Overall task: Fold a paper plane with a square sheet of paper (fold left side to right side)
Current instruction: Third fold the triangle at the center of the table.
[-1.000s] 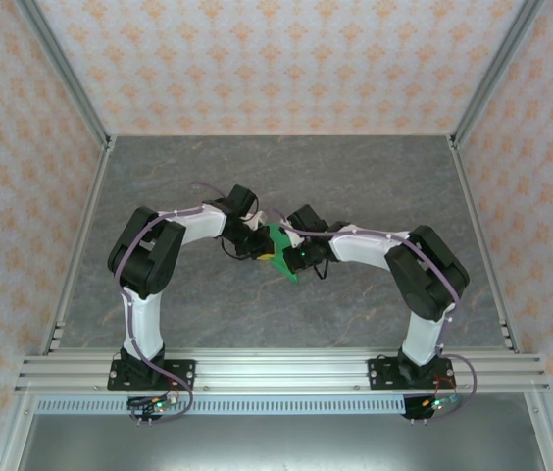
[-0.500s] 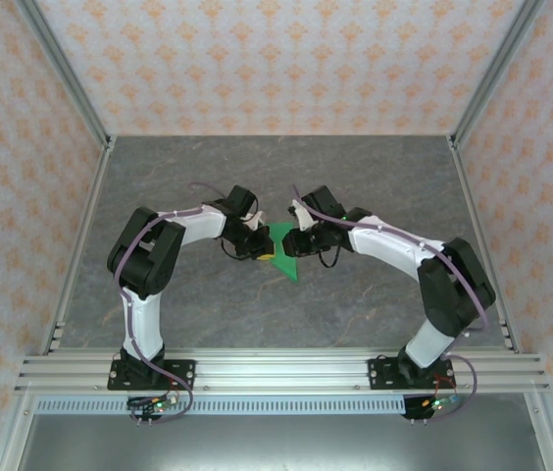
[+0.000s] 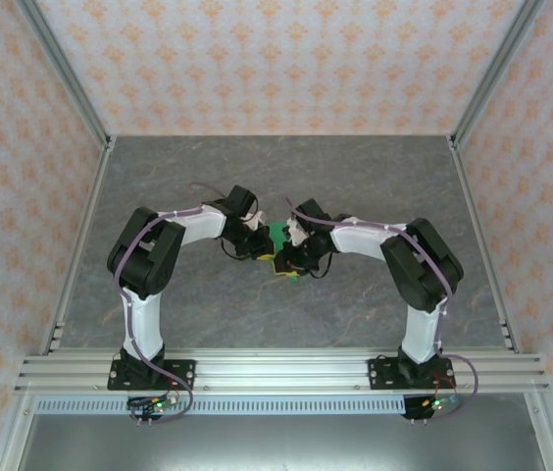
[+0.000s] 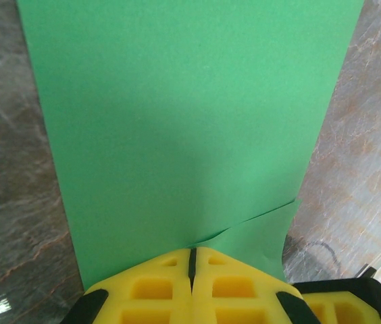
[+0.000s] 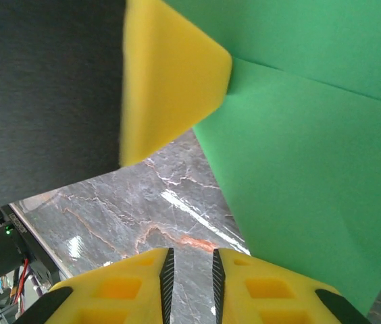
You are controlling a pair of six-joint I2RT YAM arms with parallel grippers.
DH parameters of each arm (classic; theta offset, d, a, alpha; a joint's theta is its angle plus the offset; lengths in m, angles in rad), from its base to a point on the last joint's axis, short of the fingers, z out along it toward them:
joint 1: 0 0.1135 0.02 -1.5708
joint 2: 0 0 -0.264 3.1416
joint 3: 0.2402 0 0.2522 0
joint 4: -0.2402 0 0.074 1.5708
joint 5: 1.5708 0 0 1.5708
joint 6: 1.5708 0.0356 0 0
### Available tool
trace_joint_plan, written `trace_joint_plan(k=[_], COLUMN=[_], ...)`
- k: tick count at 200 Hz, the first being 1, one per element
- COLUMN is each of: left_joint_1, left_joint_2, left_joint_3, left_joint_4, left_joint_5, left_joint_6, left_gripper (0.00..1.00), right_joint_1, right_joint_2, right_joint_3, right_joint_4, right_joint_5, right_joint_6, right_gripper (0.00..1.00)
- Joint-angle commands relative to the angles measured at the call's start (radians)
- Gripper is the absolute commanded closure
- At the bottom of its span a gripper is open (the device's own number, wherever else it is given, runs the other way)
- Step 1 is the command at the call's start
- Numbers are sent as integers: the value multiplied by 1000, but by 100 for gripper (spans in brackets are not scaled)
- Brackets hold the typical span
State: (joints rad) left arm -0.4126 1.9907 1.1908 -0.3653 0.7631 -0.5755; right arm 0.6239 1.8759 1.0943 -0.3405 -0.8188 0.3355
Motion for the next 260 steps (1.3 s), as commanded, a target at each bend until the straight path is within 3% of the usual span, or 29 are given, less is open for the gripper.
trace_joint_plan(k=[1, 104, 156, 185, 231, 260], left_joint_1=[-7, -7, -8, -8, -8, -7], left_joint_2=[53, 56, 58, 56, 55, 56], left_joint_3=[-48, -46, -40, -37, -35, -37], left_joint_4=[-69, -76, -81, -79, -81, -77], left_joint_5=[-139, -147, -148, -144, -148, -145], left_joint_6=[14, 19, 22, 20, 21, 19], left_gripper=[97, 97, 97, 97, 97, 98], right_joint_1=[4, -8, -13, 2, 42, 48], right_joint_2=[17, -11, -125, -139, -24, 19], right_joint_3=[13, -71, -62, -20, 78, 118], right_joint_4=[-6, -31, -66, -76, -74, -110], right_joint_5=[-8, 22, 41, 62, 151, 178], right_joint_6=[39, 70, 68, 116, 219, 232], right_gripper=[74, 76, 76, 87, 100, 100])
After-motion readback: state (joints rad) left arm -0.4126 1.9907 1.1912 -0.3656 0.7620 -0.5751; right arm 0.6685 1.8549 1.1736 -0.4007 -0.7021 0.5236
